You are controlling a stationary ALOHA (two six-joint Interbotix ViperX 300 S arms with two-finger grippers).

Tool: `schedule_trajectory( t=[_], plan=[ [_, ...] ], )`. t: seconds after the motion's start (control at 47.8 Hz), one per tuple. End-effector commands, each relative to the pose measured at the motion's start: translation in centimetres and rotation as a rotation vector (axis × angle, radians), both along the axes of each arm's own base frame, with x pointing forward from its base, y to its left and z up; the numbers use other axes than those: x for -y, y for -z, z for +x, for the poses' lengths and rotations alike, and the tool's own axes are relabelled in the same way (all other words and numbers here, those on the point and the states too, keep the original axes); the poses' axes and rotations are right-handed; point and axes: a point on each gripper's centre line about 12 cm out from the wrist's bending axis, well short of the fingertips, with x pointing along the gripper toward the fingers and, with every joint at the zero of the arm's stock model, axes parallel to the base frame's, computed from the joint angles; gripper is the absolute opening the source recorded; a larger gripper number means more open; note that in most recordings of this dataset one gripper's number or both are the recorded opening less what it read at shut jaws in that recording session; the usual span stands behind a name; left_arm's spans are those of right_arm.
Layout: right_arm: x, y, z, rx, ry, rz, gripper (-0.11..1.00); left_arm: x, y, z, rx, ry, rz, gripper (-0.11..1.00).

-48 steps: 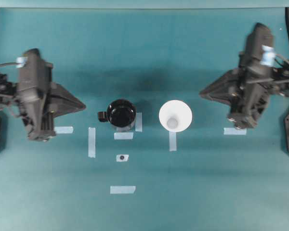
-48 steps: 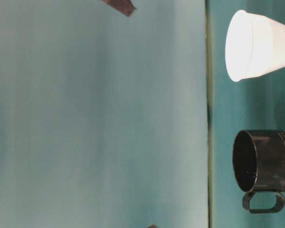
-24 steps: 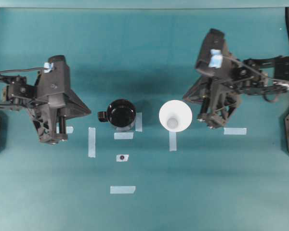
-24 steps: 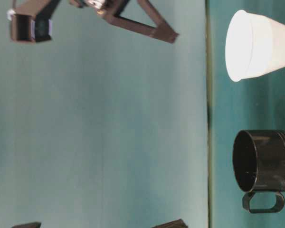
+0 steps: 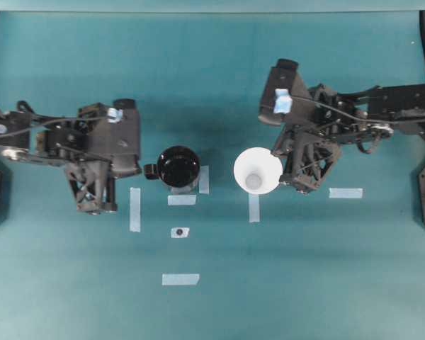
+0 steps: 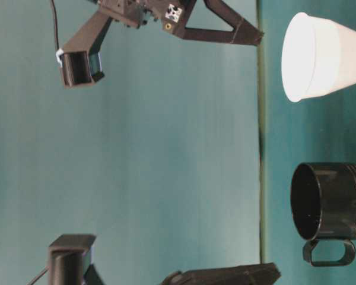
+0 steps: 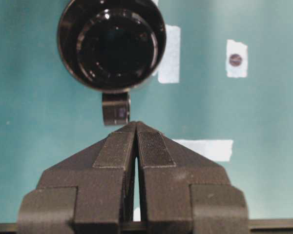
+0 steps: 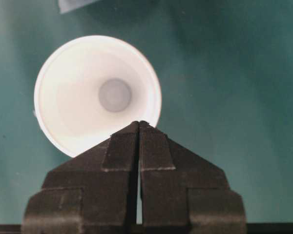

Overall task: Holding the cup holder with the left arm, the right arm places the cup into the cup holder.
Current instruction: 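Move left gripper over black cup holder, right gripper over white cup, then open both grippers and lower them around holder handle and cup rim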

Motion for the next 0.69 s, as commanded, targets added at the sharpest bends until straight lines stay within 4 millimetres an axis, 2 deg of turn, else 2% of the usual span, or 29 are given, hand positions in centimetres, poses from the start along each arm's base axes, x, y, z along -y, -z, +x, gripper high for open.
schedule_trajectory(
  t=[0.0,0.334,0.669],
  plan=[
    [0.12,-1.15,0.77,0.011,-0.005,-0.009,0.02,-0.33,-0.75,0.82,0.026,-0.003,0.008,0.03],
    [0.23,-0.64,1.51,-0.055,-0.045,-0.021,0.02,-0.80,-0.47,0.84,0.006,-0.002,0.018,0.03],
    [0.31,-0.80,1.66,-0.055,-0.047,-0.023,0.02,-0.91,-0.49,0.97,-0.003,0.084,0.082,0.03]
  ],
)
